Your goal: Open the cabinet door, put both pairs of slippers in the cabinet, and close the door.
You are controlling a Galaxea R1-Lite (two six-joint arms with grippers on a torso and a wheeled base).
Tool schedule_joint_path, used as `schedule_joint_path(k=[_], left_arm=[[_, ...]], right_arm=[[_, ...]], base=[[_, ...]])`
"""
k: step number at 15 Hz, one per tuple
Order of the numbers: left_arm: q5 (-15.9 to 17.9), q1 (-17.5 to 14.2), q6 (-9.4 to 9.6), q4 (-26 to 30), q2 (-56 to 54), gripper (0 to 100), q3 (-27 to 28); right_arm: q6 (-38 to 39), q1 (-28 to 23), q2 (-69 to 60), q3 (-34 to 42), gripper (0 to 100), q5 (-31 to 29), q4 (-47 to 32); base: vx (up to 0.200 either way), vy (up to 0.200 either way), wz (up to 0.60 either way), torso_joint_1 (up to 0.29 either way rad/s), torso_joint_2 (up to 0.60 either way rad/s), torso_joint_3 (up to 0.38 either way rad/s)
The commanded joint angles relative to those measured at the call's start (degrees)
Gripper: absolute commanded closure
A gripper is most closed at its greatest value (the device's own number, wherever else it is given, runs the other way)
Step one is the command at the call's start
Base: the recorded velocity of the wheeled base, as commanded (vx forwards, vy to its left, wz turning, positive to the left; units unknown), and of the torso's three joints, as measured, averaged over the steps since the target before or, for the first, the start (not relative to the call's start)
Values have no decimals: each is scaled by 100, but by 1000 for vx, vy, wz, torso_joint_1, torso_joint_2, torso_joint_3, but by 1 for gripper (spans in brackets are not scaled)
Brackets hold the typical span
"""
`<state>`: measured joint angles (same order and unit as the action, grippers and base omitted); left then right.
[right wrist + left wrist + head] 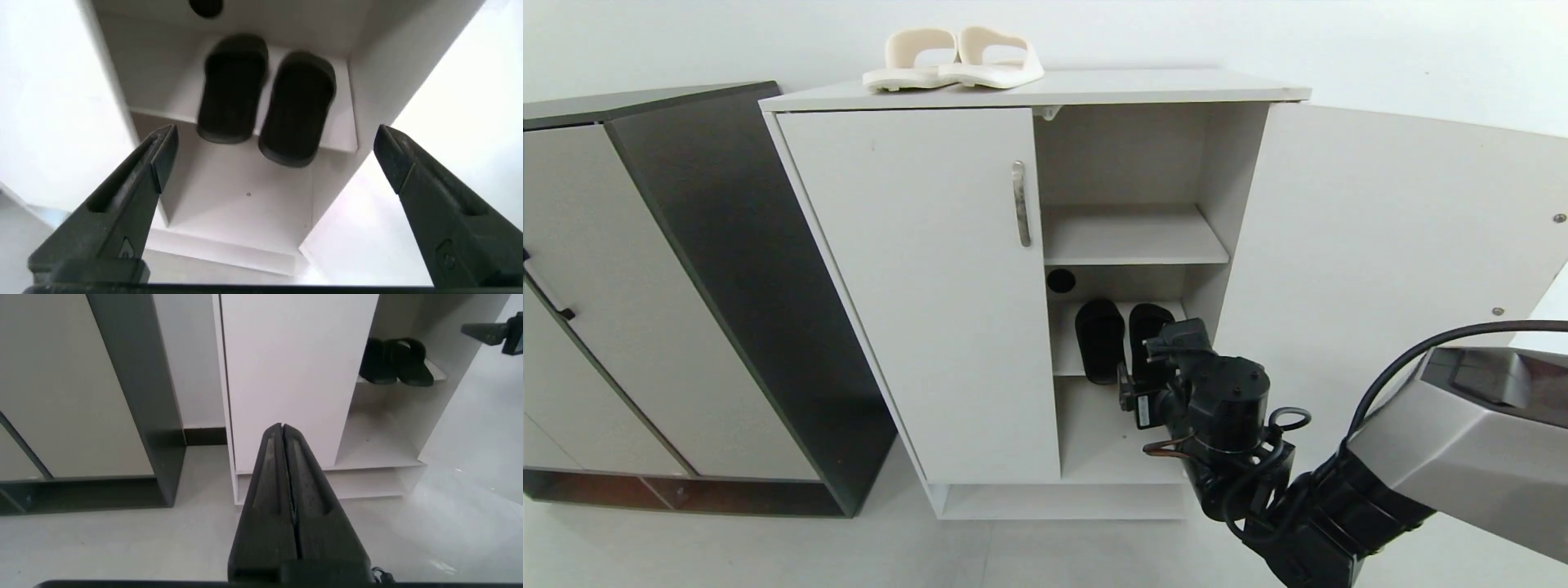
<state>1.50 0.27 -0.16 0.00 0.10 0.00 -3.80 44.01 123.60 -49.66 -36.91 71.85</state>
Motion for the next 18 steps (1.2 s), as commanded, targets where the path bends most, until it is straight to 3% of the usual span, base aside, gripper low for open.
schedule_joint_path(k=[1, 5, 18], left_arm=[[-1, 0, -2, 0, -1, 100, 0], [-1, 0, -2, 0, -1, 100, 0], [-1, 0, -2, 0, -1, 100, 0]], right_arm=[[-6, 3, -222, 71, 0, 17, -4], [-15, 3, -187, 45, 0, 17, -4], [-103, -6, -99, 256, 0, 246, 4]], base=[[0, 0, 0, 0, 0, 0], [0, 0, 0, 0, 0, 0], [0, 200, 0, 3, 3, 2]])
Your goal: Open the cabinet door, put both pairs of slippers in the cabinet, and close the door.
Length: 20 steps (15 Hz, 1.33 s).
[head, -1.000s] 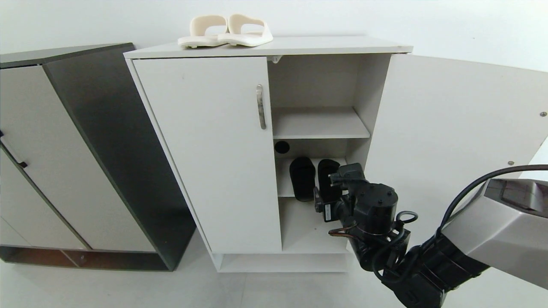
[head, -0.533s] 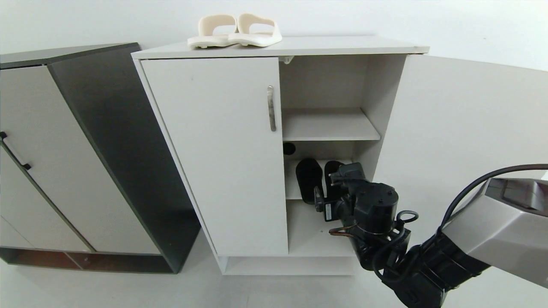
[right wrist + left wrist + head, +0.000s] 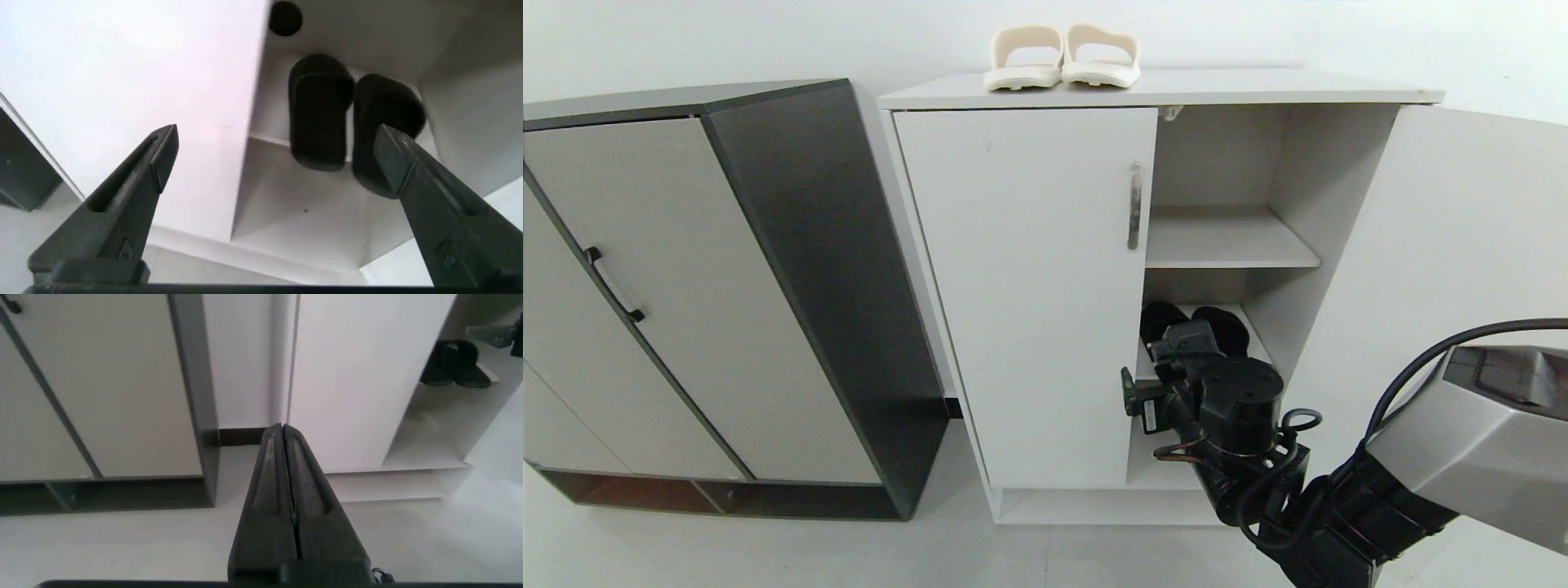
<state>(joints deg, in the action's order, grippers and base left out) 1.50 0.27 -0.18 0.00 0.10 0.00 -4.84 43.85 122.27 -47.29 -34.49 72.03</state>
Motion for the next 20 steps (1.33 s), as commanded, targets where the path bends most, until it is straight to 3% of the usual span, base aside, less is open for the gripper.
schedule_joint_path(k=[1, 5, 20], left_arm=[[-1, 0, 1, 0, -1, 100, 0], [8, 0, 1, 0, -1, 100, 0], [8, 0, -8, 0, -1, 100, 0]], right_arm=[[-52, 18, 42, 62, 0, 12, 4], [-105, 1, 113, 71, 0, 3, 30], [-96, 1, 121, 27, 0, 83, 258]], base=[[0, 200, 0, 2, 2, 7], [0, 200, 0, 2, 1, 4], [0, 0, 0, 0, 0, 0]])
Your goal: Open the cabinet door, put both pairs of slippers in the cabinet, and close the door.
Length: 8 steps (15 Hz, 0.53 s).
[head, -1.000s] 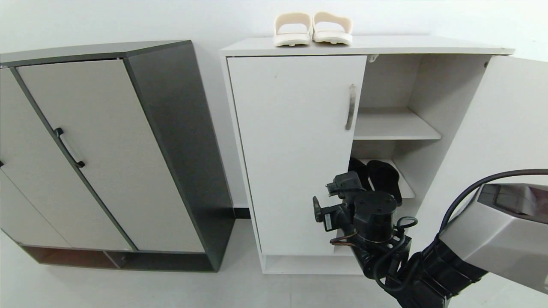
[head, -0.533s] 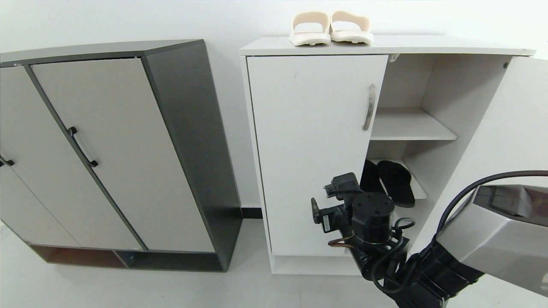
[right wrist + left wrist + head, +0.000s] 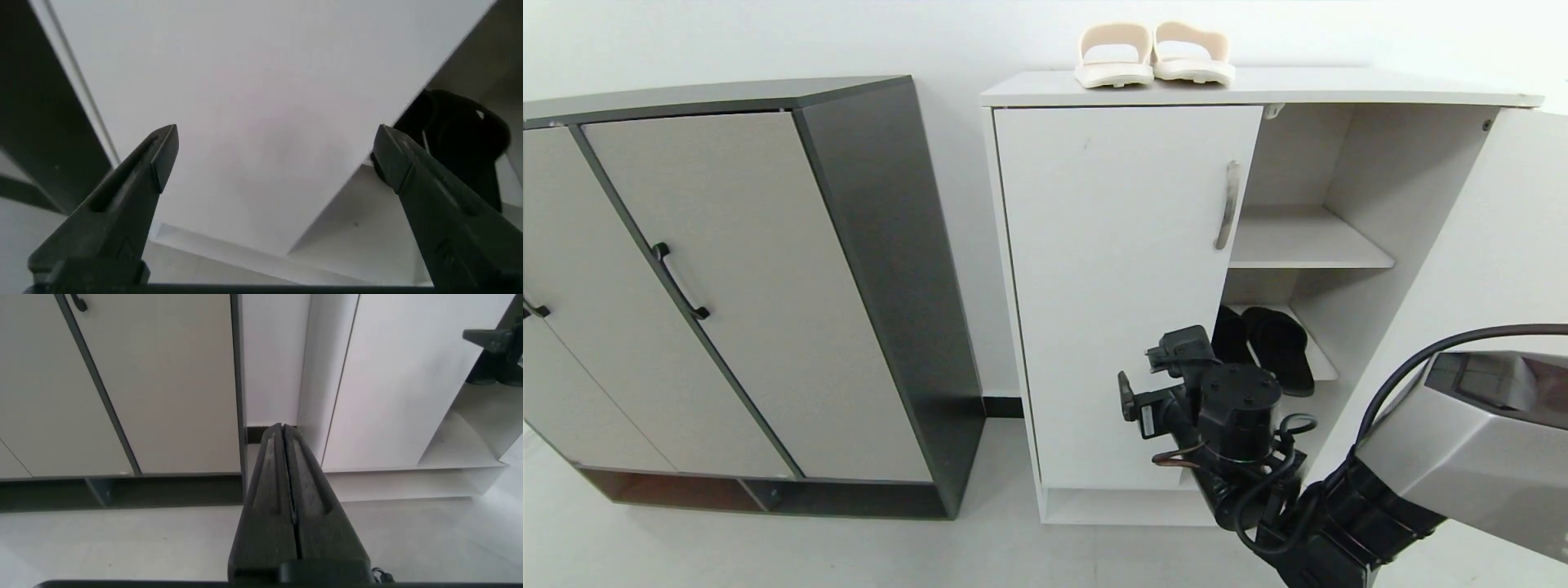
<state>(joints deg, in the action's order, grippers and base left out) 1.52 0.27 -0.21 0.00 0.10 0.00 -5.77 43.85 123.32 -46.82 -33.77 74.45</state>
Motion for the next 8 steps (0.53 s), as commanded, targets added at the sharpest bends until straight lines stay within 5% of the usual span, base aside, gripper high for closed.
schedule_joint_path(k=[1, 8], left_arm=[[-3, 0, -6, 0, -1, 100, 0], [6, 0, -6, 0, -1, 100, 0]], right_arm=[[14, 10, 52, -90, 0, 19, 96], [32, -17, 245, -380, 0, -42, 562]], base=[[0, 0, 0, 0, 0, 0], [0, 0, 0, 0, 0, 0]])
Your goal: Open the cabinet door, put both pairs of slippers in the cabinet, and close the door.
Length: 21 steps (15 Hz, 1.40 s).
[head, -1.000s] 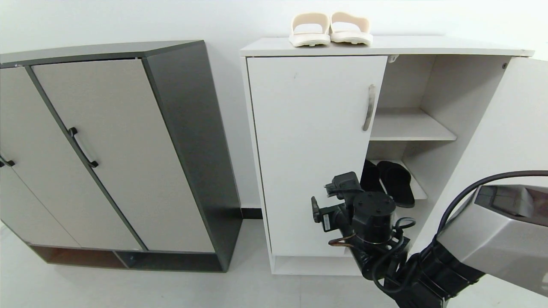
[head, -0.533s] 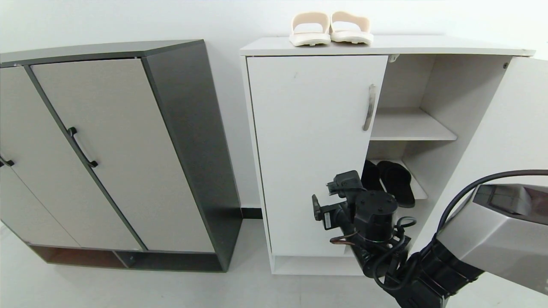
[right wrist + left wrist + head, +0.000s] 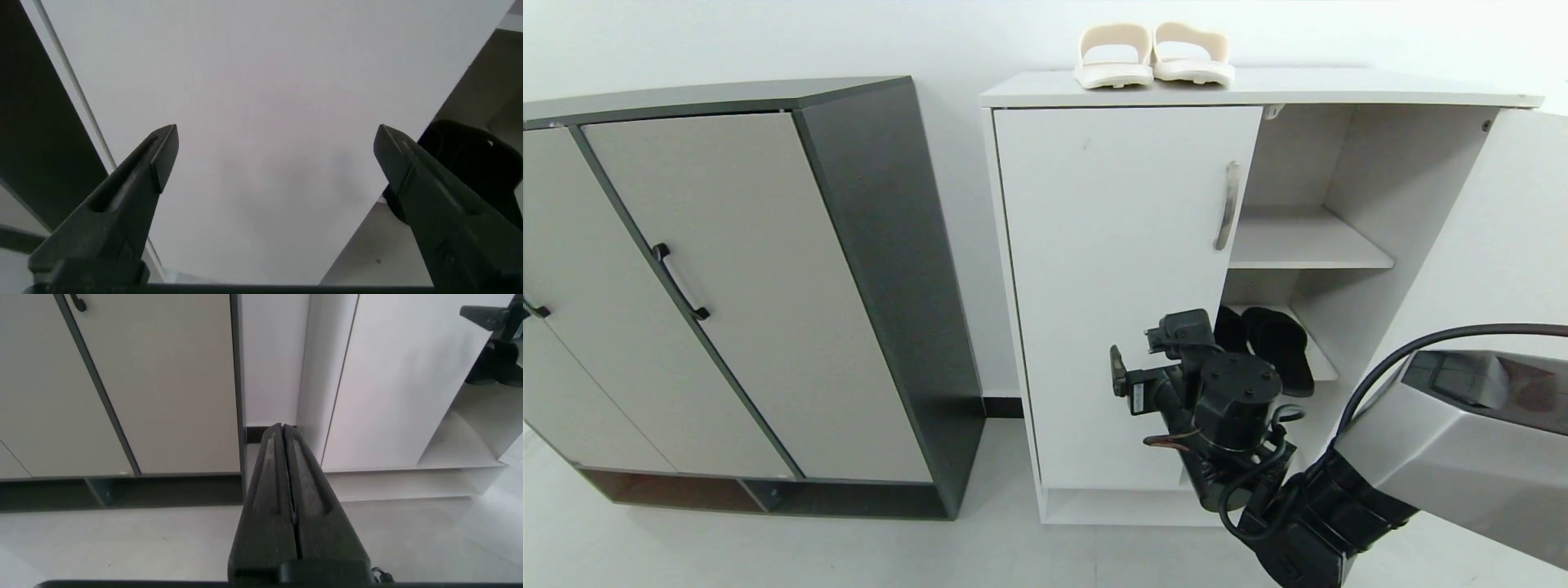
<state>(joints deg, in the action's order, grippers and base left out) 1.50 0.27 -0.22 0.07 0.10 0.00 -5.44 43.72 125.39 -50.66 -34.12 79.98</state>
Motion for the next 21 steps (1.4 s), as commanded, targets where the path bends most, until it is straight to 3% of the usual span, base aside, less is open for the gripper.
schedule_joint_path(k=[1, 9, 21], left_arm=[[-1, 0, -4, -7, -1, 100, 0], [-1, 0, -4, -7, -1, 100, 0], [-1, 0, 4, -7, -1, 100, 0]], right_arm=[[-1, -3, 38, 4, 0, 2, 9], [-19, -3, 99, 57, 0, 2, -9], [-19, -39, 126, 145, 0, 11, 0]], base=[[0, 0, 0, -2, -163, -193], [0, 0, 0, 57, -395, -350], [0, 0, 0, 159, -477, -322]])
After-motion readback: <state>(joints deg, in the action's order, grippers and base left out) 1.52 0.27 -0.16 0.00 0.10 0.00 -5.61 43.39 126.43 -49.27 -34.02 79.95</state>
